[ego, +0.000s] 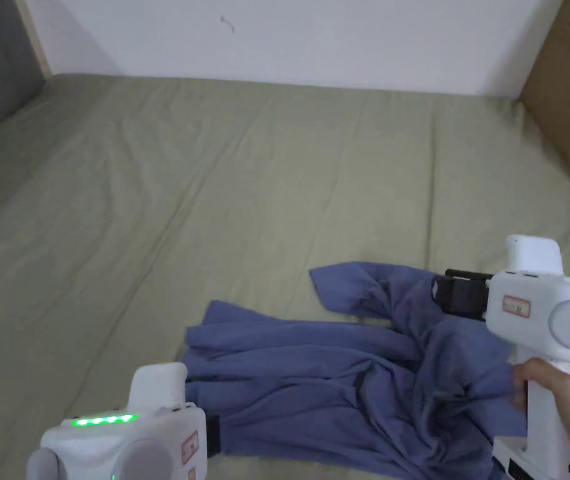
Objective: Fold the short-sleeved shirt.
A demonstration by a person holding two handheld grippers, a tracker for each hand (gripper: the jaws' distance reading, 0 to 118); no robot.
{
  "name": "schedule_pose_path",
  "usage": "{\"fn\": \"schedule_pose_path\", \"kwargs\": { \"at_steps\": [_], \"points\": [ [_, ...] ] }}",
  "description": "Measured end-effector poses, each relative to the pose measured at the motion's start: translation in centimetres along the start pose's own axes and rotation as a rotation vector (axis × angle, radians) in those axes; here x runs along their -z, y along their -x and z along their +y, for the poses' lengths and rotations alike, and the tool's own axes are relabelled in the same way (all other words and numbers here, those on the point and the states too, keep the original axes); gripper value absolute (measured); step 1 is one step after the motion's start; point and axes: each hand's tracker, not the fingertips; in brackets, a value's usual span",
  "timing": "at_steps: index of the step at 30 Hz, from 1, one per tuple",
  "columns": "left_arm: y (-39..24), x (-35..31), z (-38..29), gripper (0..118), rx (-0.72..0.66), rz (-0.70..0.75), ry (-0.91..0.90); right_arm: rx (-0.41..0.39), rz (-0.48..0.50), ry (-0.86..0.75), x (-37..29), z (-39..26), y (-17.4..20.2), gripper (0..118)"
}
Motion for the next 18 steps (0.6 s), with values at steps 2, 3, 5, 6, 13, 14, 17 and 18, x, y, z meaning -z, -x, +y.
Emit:
{"fn": "schedule_pose_path", "kwargs": {
  "at_steps": [2, 3, 5, 6, 13, 14, 17, 18],
  "points": [
    [-0.2, -0.2, -0.1, 4, 0.023, 0.021, 0.005, 0.01, -0.01, 0.046, 3.0, 2.2, -1.2, 94],
    [-0.3, -0.3, -0.2, 4, 0.031, 0.027, 0.011, 0.004, -0.015, 0.099, 5.0, 3.3, -1.8, 94],
    [-0.4, -0.3, -0.2, 4, 0.028, 0.023, 0.017, 0.0, -0.015, 0.164, 8.6, 4.5, -2.5, 94],
    [-0.4, -0.4, -0.1, 4, 0.003, 0.009, 0.031, -0.007, -0.018, 0.187, 10.3, 4.9, -2.9, 94],
    [-1.2, 0.4, 0.8, 4, 0.033, 0.02, 0.069, -0.108, -0.056, 0.426, 19.3, 3.2, -1.5, 75],
    [-1.2, 0.4, 0.8, 4, 0.027, 0.014, 0.069, -0.109, -0.048, 0.424, 19.3, 2.8, -1.3, 72],
    [-1.2, 0.8, 0.9, 4, 0.002, 0.008, 0.073, -0.064, 0.001, 0.36, 17.8, 3.2, -2.3, 2],
    [-1.2, 1.1, 0.9, 4, 0.002, 0.012, 0.084, -0.076, -0.008, 0.356, 17.3, 3.2, -2.4, 1]
  ]
}}
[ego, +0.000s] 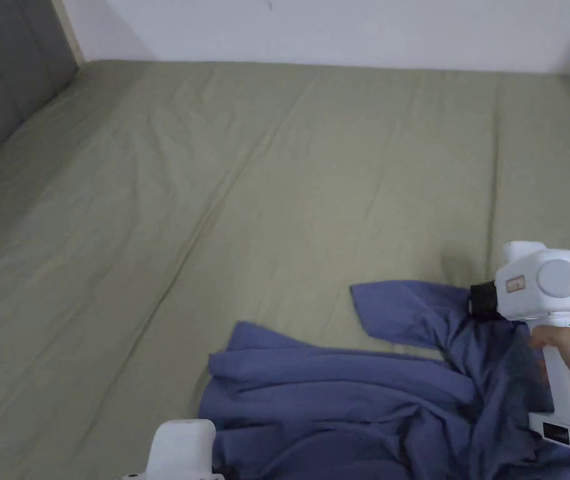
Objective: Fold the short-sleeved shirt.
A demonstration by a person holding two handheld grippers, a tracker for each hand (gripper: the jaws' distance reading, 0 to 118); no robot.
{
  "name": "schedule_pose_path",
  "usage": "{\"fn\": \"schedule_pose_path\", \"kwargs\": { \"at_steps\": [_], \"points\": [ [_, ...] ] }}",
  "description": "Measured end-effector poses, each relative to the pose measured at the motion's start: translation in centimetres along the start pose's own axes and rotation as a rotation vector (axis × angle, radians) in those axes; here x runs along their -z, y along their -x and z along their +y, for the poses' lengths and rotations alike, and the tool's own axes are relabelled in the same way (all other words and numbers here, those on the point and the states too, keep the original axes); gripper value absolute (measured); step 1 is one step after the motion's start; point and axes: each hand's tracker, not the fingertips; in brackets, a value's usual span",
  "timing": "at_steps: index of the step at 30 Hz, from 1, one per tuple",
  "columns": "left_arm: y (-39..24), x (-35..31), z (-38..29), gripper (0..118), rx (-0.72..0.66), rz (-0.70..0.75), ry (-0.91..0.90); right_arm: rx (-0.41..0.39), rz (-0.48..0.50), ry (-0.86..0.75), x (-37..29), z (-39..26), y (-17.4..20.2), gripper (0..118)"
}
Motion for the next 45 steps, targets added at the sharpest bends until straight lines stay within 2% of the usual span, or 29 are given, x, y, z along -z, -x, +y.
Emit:
{"fn": "schedule_pose_path", "kwargs": {
  "at_steps": [1, 3, 5, 7, 8, 11, 15, 20, 24, 26, 29, 33, 36, 41, 45],
  "points": [
    [-0.1, 0.1, 0.0, 4, 0.005, 0.003, 0.004, -0.014, -0.025, -0.02, -0.4, -0.1, 0.0, 1],
    [-0.2, -0.1, 0.1, 4, 0.013, 0.002, 0.006, -0.009, -0.001, 0.0, -0.7, -0.3, 0.2, 0],
    [-0.4, -0.8, 0.3, 4, 0.024, 0.0, -0.015, -0.078, -0.031, 0.008, -1.0, -0.3, 0.7, 1],
    [-0.4, -1.8, 0.9, 4, 0.029, -0.001, -0.043, -0.065, -0.037, -0.006, -2.6, 0.0, 0.8, 1],
    [-0.3, -2.3, 1.5, 4, 0.046, -0.012, -0.072, -0.04, -0.044, -0.062, -3.6, 0.4, 0.5, 0],
    [0.1, -4.1, 3.8, 4, 0.075, 0.0, -0.144, 0.016, -0.007, -0.131, -7.9, 1.6, -1.0, 0],
    [0.9, -7.3, 8.3, 4, 0.017, -0.022, -0.298, -0.001, -0.117, -0.243, -15.2, 3.2, -4.4, 1],
    [1.4, -11.1, 14.9, 4, 0.082, 0.106, -0.446, 0.114, -0.158, -0.379, -25.5, 2.9, -10.0, 1],
    [3.0, -14.7, 19.5, 4, 0.03, 0.072, -0.513, 0.224, -0.177, -0.464, -32.0, 1.5, -14.0, 0],
    [3.5, -16.3, 21.3, 4, 0.033, 0.126, -0.546, 0.262, -0.189, -0.488, -34.2, 0.8, -15.4, 1],
    [4.5, -18.7, 23.4, 4, 0.037, 0.13, -0.588, 0.328, -0.109, -0.531, -36.9, -0.4, -17.1, 1],
    [5.3, -20.8, 25.6, 4, 0.072, 0.159, -0.621, 0.341, -0.113, -0.538, -37.9, -0.6, -18.2, 1],
    [5.5, -21.1, 27.2, 4, 0.069, 0.178, -0.624, 0.356, -0.072, -0.546, -37.6, 0.3, -17.8, 1],
    [6.3, -20.5, 29.7, 4, 0.063, 0.215, -0.62, 0.289, -0.094, -0.505, -35.8, 3.8, -15.0, 1],
    [8.4, -19.2, 32.7, 4, 0.043, 0.25, -0.604, 0.274, -0.077, -0.487, -33.5, 8.0, -13.4, 1]
  ]
}}
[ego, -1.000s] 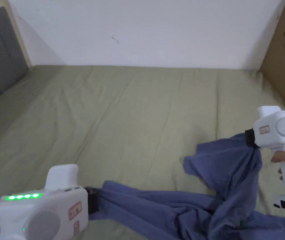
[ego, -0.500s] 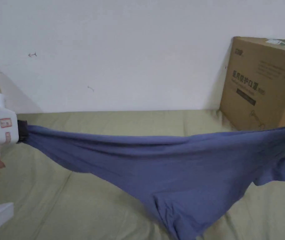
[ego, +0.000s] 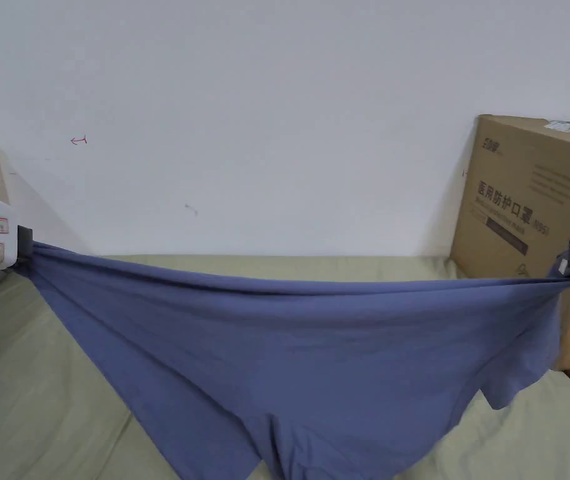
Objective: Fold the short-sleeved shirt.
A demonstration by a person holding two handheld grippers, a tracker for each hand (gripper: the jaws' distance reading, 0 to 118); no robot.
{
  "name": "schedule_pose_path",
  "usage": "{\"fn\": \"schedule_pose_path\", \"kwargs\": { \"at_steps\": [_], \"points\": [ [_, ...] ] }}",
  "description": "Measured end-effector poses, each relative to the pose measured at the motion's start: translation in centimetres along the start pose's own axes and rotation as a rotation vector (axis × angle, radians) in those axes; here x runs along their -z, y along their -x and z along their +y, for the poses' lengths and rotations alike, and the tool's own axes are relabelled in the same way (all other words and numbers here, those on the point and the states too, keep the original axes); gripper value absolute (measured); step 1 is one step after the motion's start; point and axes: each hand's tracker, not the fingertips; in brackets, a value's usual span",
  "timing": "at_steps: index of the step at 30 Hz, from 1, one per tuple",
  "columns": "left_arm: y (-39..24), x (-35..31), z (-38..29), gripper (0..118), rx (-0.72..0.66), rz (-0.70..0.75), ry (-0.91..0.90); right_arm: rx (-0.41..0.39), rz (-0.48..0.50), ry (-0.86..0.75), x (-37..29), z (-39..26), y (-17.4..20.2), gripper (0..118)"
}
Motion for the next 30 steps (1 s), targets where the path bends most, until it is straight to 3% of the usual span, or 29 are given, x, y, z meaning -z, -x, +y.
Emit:
{"fn": "schedule_pose_path", "kwargs": {
  "at_steps": [9, 17, 24, 30],
  "points": [
    [3.7, 6.3, 5.1, 4, -0.066, 0.076, -0.04, -0.043, 0.068, 0.011, 8.6, 5.4, 7.6, 1],
    [5.3, 8.8, 7.1, 4, -0.085, 0.156, -0.087, -0.051, 0.125, -0.034, 13.6, 8.1, 11.5, 1],
    [5.9, 13.3, -0.6, 4, -0.093, 0.162, 0.073, -0.082, 0.089, 0.116, 18.5, 1.1, 11.1, 1],
    [5.5, 13.7, -11.1, 4, -0.079, 0.152, 0.267, -0.012, 0.081, 0.295, 21.8, -9.2, 9.3, 1]
  ]
}}
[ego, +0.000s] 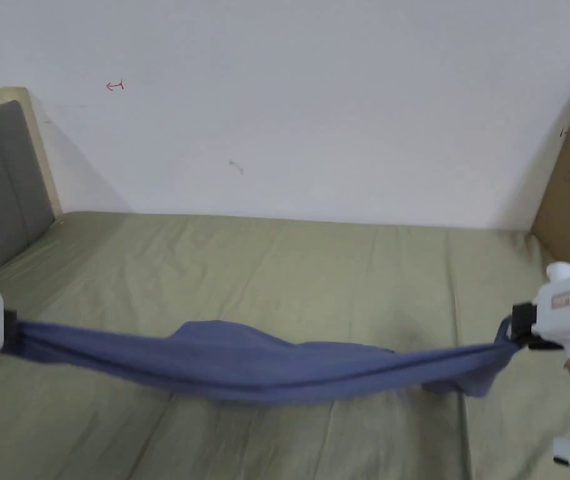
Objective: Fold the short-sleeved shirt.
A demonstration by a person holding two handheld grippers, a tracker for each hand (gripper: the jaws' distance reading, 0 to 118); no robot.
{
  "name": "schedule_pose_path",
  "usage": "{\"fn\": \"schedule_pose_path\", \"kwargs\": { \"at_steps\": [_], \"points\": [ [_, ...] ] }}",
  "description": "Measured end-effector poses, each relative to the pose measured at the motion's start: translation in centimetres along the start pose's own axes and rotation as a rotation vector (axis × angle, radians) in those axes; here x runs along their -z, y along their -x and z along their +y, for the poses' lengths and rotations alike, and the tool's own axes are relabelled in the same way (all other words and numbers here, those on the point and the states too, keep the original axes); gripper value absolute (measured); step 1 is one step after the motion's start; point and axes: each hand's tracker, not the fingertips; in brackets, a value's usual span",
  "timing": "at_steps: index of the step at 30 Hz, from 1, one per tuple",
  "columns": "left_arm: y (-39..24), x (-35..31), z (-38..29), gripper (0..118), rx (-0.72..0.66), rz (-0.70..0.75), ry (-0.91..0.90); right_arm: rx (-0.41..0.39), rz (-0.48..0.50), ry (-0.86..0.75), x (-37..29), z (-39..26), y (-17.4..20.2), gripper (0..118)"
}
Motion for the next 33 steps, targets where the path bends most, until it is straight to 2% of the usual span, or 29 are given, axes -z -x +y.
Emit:
{"fn": "schedule_pose_path", "kwargs": {
  "at_steps": [6, 9, 12, 13, 16, 20, 25, 30, 31, 32, 33],
  "points": [
    [1.7, 0.5, -10.3, 4, 0.029, 0.019, 0.155, 0.004, -0.025, 0.114, 1.8, -8.9, -1.8, 1],
    [2.9, -0.1, -14.3, 4, 0.023, 0.004, 0.201, 0.049, -0.03, 0.145, 2.3, -11.9, -4.0, 1],
    [4.1, -2.2, -18.3, 4, 0.003, -0.001, 0.221, 0.079, -0.027, 0.156, 1.1, -14.7, -5.1, 1],
    [4.5, -2.8, -19.5, 4, 0.006, 0.001, 0.229, 0.085, -0.038, 0.153, -2.7, -16.3, -3.5, 1],
    [5.6, -5.4, -23.0, 4, 0.023, 0.004, 0.246, 0.102, -0.031, 0.159, -3.6, -18.0, -5.1, 1],
    [7.0, -8.6, -26.7, 4, 0.04, 0.004, 0.259, 0.139, -0.02, 0.158, -4.3, -20.1, -7.4, 0],
    [8.2, -10.9, -29.8, 4, 0.059, 0.004, 0.257, 0.154, -0.03, 0.173, -6.9, -24.7, -8.3, 1],
    [8.2, -11.3, -31.1, 5, 0.04, -0.021, 0.238, 0.181, 0.0, 0.15, -7.3, -26.4, -8.9, 1],
    [8.0, -11.3, -31.2, 12, 0.054, -0.03, 0.238, 0.17, -0.001, 0.141, -7.4, -26.4, -8.7, 5],
    [7.8, -11.4, -31.3, 29, 0.065, -0.03, 0.23, 0.158, -0.02, 0.118, -7.6, -26.3, -8.4, 19],
    [7.7, -11.5, -31.3, 57, 0.064, -0.026, 0.219, 0.158, -0.044, 0.107, -8.0, -26.5, -8.0, 43]
  ]
}}
